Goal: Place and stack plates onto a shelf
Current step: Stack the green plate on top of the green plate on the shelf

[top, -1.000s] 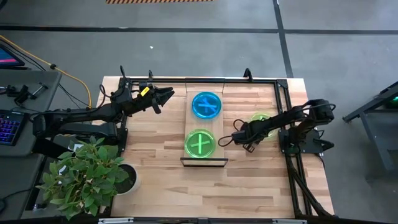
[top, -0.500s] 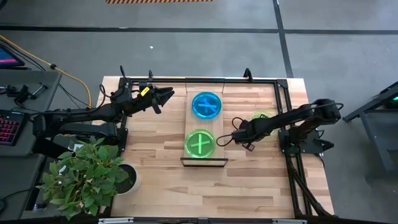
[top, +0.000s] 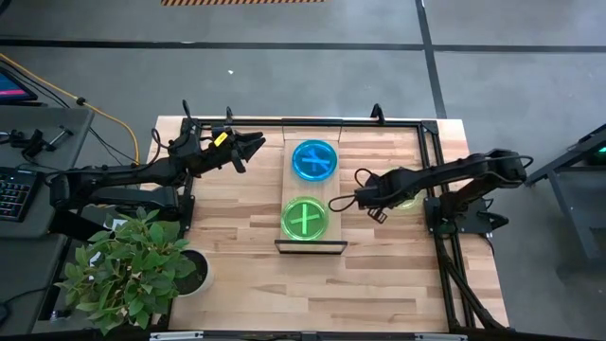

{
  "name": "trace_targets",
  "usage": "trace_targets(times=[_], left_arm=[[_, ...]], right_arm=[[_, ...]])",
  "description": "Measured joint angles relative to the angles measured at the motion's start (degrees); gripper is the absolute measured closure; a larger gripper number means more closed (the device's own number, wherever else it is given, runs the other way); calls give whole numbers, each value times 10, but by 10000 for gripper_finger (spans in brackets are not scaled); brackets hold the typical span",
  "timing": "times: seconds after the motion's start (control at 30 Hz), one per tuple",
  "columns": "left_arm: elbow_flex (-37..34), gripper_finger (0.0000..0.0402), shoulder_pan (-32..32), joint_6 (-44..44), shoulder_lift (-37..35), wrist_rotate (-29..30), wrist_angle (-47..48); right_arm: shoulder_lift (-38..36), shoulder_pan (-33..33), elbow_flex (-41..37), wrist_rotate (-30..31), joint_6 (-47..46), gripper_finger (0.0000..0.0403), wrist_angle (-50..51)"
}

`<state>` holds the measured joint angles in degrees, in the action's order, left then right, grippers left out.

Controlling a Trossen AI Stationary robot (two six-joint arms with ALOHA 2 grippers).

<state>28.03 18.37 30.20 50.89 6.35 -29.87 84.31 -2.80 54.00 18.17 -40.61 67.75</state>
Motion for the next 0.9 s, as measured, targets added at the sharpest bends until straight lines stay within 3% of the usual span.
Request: trace_targets(times=[0.2, 0.3, 0.43, 0.9], left_arm=[[0, 245, 0, 0, 0, 2, 0], [0, 245, 0, 0, 0, 4, 0], [0, 245, 0, 0, 0, 6, 0], [0, 245, 0, 11, 0, 17, 0]], right_arm=[[0, 14, -43, -49, -48, 352, -88], [1, 12, -43, -46, -55, 304, -131], [10, 29, -42, -24, -74, 258, -107], [84, 54, -42, -31, -56, 247, -119]])
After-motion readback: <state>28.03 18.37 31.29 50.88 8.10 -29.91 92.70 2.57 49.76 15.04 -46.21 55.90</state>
